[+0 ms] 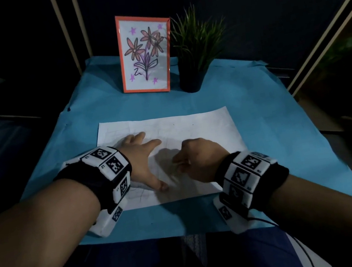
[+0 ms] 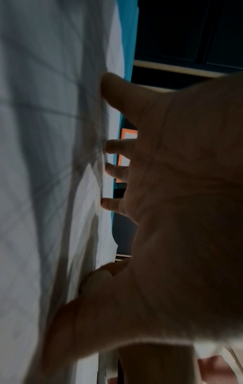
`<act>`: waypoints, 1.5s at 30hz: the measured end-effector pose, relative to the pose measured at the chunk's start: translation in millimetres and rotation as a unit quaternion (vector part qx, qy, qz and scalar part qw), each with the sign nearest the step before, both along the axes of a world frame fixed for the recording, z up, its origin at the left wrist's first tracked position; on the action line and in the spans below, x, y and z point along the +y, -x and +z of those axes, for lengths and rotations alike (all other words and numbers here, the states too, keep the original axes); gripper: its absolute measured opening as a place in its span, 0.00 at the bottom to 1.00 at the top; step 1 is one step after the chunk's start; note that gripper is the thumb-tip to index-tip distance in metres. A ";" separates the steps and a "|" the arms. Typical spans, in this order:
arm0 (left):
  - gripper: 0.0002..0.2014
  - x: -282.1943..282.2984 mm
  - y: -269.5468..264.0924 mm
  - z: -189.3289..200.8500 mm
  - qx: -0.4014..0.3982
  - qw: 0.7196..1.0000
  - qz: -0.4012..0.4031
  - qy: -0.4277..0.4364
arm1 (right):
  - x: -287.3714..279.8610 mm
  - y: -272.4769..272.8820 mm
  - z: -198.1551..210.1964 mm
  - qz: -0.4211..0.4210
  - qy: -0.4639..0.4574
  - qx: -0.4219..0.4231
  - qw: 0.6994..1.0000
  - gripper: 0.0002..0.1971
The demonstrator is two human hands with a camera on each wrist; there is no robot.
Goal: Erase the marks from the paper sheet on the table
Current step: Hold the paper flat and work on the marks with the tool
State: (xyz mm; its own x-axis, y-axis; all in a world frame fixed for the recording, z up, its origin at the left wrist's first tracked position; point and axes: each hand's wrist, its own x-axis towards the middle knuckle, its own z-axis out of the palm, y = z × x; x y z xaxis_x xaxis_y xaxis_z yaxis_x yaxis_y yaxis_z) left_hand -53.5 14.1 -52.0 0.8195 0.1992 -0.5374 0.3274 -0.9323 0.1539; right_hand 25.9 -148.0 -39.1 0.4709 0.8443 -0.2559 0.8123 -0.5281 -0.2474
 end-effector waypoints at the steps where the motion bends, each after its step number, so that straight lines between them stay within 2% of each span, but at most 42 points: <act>1: 0.62 0.1 0.2 0.2 0.000 1.000 0.001 0.001 | 0.9 0.6 -0.9 -0.004 -0.001 0.001 1.000 0.13; 6: 0.62 -1.3 0.1 -0.6 0.004 1.000 0.003 0.003 | -15.7 15.4 -4.9 0.035 0.006 0.000 0.999 0.14; 11: 0.62 2.2 -0.9 -2.7 0.008 1.000 0.004 0.005 | -7.1 1.4 -1.9 -0.013 -0.014 -0.006 1.000 0.12; 18: 0.62 -0.2 -0.6 -2.2 0.008 1.000 0.004 0.002 | -22.7 16.7 -3.0 0.056 0.020 0.019 0.998 0.14; 23: 0.62 0.6 -0.8 -0.8 0.017 1.000 0.006 0.001 | -15.1 12.8 1.2 0.016 -0.017 0.008 1.000 0.13; 28: 0.63 -2.2 -0.8 -0.6 0.014 1.000 0.001 -0.004 | -24.4 23.5 1.6 0.049 0.013 0.029 0.998 0.12; 34: 0.63 -0.3 -1.1 -0.8 0.016 1.000 0.004 -0.002 | -12.3 17.5 1.8 0.001 0.001 0.007 1.000 0.13; 39: 0.62 -1.6 -0.8 -2.7 0.008 1.000 0.002 -0.008 | -18.0 26.9 0.7 0.031 0.033 0.030 0.998 0.13; 45: 0.62 -0.9 -1.2 -1.7 0.010 1.000 0.002 -0.001 | -10.1 14.2 -1.2 0.006 0.004 -0.015 1.000 0.13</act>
